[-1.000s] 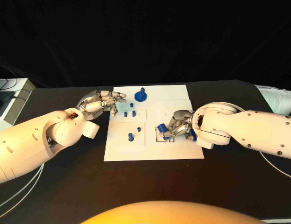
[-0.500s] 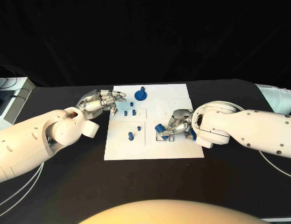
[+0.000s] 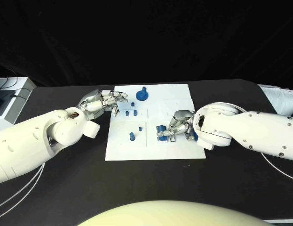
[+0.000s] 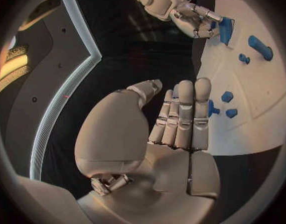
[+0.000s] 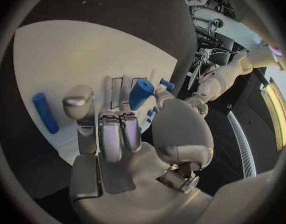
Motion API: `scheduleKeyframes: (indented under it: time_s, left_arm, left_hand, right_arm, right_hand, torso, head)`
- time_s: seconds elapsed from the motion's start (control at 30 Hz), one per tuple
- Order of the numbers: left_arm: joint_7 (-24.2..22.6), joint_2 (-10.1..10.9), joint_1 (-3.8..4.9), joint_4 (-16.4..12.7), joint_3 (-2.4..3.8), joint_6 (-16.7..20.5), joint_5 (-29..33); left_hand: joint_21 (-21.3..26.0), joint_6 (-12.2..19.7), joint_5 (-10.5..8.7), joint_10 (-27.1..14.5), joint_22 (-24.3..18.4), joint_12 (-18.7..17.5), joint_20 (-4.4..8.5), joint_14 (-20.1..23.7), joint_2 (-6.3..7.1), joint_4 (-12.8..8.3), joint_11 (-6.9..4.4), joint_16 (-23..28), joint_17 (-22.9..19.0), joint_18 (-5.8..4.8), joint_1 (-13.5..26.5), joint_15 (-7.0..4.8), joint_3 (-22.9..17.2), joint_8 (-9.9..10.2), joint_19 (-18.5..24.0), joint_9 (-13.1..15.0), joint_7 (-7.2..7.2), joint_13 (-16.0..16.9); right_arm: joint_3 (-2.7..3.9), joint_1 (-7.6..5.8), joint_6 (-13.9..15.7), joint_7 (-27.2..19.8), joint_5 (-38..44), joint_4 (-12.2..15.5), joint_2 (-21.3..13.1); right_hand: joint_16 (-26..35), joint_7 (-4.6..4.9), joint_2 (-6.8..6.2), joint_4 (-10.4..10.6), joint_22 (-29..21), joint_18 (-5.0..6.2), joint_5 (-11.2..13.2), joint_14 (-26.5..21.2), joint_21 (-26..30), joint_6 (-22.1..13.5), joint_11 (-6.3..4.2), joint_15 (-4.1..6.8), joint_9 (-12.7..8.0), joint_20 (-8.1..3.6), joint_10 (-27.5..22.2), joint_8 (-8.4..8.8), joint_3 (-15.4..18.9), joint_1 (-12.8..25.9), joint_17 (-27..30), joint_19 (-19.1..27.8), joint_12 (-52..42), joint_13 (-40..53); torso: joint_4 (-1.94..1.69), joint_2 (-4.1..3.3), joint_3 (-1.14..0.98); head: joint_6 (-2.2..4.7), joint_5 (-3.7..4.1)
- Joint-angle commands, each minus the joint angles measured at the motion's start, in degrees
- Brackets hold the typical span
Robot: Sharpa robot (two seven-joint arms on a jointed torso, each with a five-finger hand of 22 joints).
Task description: Assemble the parts on the task board
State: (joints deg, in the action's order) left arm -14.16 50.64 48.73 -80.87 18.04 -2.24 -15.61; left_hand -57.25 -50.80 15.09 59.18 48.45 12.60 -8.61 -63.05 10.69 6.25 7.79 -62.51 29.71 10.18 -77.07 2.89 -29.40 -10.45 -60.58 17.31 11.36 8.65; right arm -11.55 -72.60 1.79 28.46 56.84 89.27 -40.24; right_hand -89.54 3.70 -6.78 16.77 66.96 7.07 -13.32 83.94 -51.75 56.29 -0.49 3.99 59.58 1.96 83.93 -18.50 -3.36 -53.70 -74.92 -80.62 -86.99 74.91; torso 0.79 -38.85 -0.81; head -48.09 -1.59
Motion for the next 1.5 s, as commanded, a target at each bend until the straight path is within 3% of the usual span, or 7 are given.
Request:
scheduleKeyframes:
  time_s: [0.03,0.43,0.57,0.87,1.5]
  left_arm:
    - [-0.19,-0.11,-0.03,-0.06,0.04,-1.16,0.39]
    - [-0.16,-0.21,-0.03,-0.01,0.04,-1.22,0.39]
    - [-0.14,-0.15,-0.04,0.06,0.04,-1.2,0.39]
    - [-0.12,-0.15,-0.11,0.21,0.04,-1.21,0.39]
    - [-0.07,-0.08,-0.22,0.18,0.03,-1.29,0.38]
  left_hand:
    - [-0.29,0.26,-0.03,-0.08,0.06,0.36,0.07,-0.07,-0.14,0.27,-0.19,-0.36,0.08,-0.65,0.29,0.29,-0.09,-0.34,0.32,-0.07,0.05,0.08]
    - [-0.29,0.26,-0.03,-0.08,0.06,0.36,0.07,-0.07,-0.14,0.27,-0.19,-0.36,0.08,-0.65,0.29,0.29,-0.09,-0.34,0.32,-0.07,0.05,0.08]
    - [-0.29,0.26,-0.03,-0.08,0.06,0.36,0.07,-0.07,-0.14,0.27,-0.19,-0.36,0.08,-0.65,0.29,0.29,-0.09,-0.34,0.32,-0.07,0.05,0.08]
    - [-0.26,0.34,0.0,-0.1,0.03,0.46,0.06,-0.11,-0.22,0.47,-0.23,-0.38,0.1,-0.64,0.34,0.27,-0.05,-0.41,0.33,-0.09,0.01,0.12]
    - [-0.26,0.34,0.0,-0.1,0.03,0.46,0.06,-0.11,-0.22,0.47,-0.23,-0.38,0.1,-0.64,0.34,0.27,-0.05,-0.41,0.33,-0.09,0.01,0.12]
  right_arm:
    - [0.0,0.04,0.75,-0.19,0.84,0.1,-0.04]
    - [0.01,0.12,1.76,-0.82,1.04,1.48,-1.43]
    - [0.04,0.21,2.26,-1.78,0.91,3.18,-3.43]
    - [0.14,0.26,2.85,-2.94,0.68,5.79,-6.05]
    - [0.15,0.64,4.74,-2.8,0.48,5.46,-5.79]
  right_hand:
    - [-0.1,0.07,0.67,0.07,0.06,-0.49,-0.54,5.83,0.24,0.35,0.15,-0.11,0.08,0.35,3.66,0.37,0.39,-0.08,-13.96,-0.24,0.34,12.12]
    - [-0.12,0.03,1.32,-0.03,0.29,-0.53,-0.45,5.84,0.03,0.47,0.12,-0.1,0.2,0.34,3.75,0.43,0.79,-0.1,-14.04,-0.34,0.22,12.23]
    - [-0.27,-0.25,1.14,-0.26,1.25,-0.71,0.24,5.94,-0.99,1.1,-0.13,0.11,0.65,0.17,4.05,0.43,0.72,-6.28,-14.5,-0.77,-0.14,12.56]
    - [-0.42,-0.65,0.74,-0.29,2.3,-0.94,0.47,6.04,-2.32,1.91,-0.48,0.4,1.06,-0.06,4.49,0.07,0.94,-10.21,-14.96,-1.23,-0.71,13.06]
    - [-0.46,-0.85,2.05,0.01,2.81,-1.04,-1.45,6.06,-2.81,2.42,-0.68,0.56,1.21,-0.23,4.69,-0.09,0.89,-10.49,-15.08,-1.45,-0.97,13.3]
  torso:
    - [-0.02,0.0,-0.04]
    - [-0.08,0.03,-0.07]
    - [-0.02,-0.02,-0.09]
    - [0.15,0.08,-0.11]
    - [0.02,0.01,0.01]
  head:
    - [0.02,0.08]
    - [-0.02,0.05]
    - [-0.05,-0.21]
    - [-0.07,-0.29]
    - [-0.06,-0.03]
